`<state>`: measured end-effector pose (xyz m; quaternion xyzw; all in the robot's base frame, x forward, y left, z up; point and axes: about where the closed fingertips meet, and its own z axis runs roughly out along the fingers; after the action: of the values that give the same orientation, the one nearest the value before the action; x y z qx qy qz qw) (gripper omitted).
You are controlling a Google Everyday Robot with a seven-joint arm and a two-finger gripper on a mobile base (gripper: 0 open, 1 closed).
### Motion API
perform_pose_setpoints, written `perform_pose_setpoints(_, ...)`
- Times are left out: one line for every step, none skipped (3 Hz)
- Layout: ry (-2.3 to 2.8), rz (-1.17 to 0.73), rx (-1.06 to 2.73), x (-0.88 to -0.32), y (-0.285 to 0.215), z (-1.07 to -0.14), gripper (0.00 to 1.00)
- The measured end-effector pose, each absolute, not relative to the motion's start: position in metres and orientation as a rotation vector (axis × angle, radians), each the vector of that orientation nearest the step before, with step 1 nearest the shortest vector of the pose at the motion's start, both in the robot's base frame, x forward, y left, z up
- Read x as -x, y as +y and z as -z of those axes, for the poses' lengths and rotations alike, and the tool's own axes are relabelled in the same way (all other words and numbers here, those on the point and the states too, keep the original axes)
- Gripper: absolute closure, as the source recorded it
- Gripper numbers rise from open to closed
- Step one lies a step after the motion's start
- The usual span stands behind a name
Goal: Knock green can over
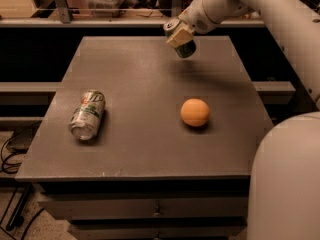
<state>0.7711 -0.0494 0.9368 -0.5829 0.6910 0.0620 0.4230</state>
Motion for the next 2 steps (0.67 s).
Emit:
perform_pose_setpoints(1.700,-0.094,1.757,-0.736,-0.027,-0.921,0.60)
perform_pose_setpoints(1.651,-0.097,1.979,-0.702,0.006,-0.904,0.37)
